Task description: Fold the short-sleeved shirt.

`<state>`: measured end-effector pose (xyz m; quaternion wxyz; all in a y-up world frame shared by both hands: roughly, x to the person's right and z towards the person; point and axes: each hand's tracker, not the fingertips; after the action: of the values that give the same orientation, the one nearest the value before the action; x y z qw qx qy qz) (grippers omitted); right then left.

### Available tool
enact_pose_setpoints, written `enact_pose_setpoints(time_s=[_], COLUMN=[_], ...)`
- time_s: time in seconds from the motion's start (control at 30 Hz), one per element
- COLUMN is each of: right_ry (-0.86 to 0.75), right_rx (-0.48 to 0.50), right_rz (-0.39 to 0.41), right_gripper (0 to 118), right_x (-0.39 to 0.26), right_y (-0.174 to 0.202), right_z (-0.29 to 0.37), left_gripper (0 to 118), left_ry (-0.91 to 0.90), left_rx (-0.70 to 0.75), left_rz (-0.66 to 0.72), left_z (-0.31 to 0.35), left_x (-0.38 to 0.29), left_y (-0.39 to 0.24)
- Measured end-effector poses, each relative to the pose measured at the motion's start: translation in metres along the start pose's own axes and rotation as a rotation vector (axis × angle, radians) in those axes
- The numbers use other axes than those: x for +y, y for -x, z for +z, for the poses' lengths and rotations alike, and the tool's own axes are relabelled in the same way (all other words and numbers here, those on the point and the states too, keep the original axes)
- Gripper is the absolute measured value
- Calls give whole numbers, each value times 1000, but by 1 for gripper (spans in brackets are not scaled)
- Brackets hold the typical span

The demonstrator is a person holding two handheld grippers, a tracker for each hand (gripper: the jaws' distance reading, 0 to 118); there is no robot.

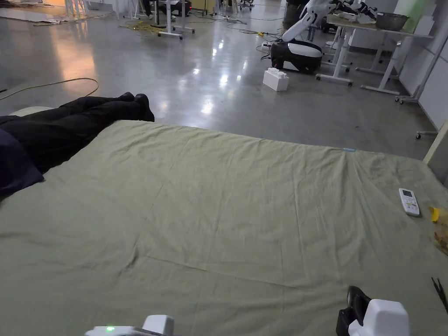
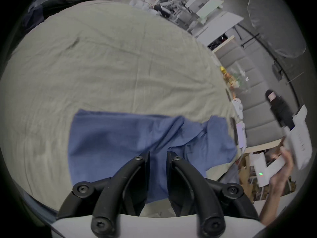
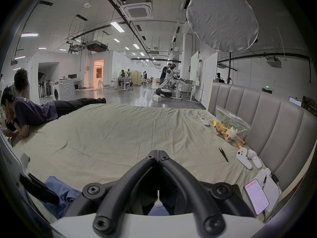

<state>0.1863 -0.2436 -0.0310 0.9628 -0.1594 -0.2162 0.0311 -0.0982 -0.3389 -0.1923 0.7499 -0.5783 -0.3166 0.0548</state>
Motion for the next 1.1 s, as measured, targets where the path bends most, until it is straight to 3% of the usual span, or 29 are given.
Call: enact_pose_setpoints(time_s=[0.17,0.2,0.23,0.3,0.67,0.73,0.8,0.83,1.1], right_ry=[24,-17,-34,30,34,32,30,28,16], right_rx=[12,-8,3,20,13,13,16,17,18], right_rz=[8,44,62,-14,-27,-29,-29,-25,-29], right_gripper=[0,0,0,0,0,0,0,0,0], right_x=[-4,-2,1,-3,-8,-8,-7,-6,-1], right_y=[4,5,6,5,0,0,0,0,-2], right_z=[2,5,7,6,6,6,6,6,4], left_gripper=[17,17,17,17,18,33,65,73,78], left_ry=[-53,-84,-63,-25,-40,-70,-97,-102,-221], left_rx=[-150,-201,-183,-159,-187,-223,-271,-276,-218], left_rz=[12,-3,-3,-40,-37,-16,-13,-16,-12], left_z=[-27,-30,-35,-45,-53,-41,-25,-15,53], left_x=[-2,-2,-2,-2,-2,1,4,5,8], left_y=[-17,-21,-25,-34,-42,-39,-32,-27,77])
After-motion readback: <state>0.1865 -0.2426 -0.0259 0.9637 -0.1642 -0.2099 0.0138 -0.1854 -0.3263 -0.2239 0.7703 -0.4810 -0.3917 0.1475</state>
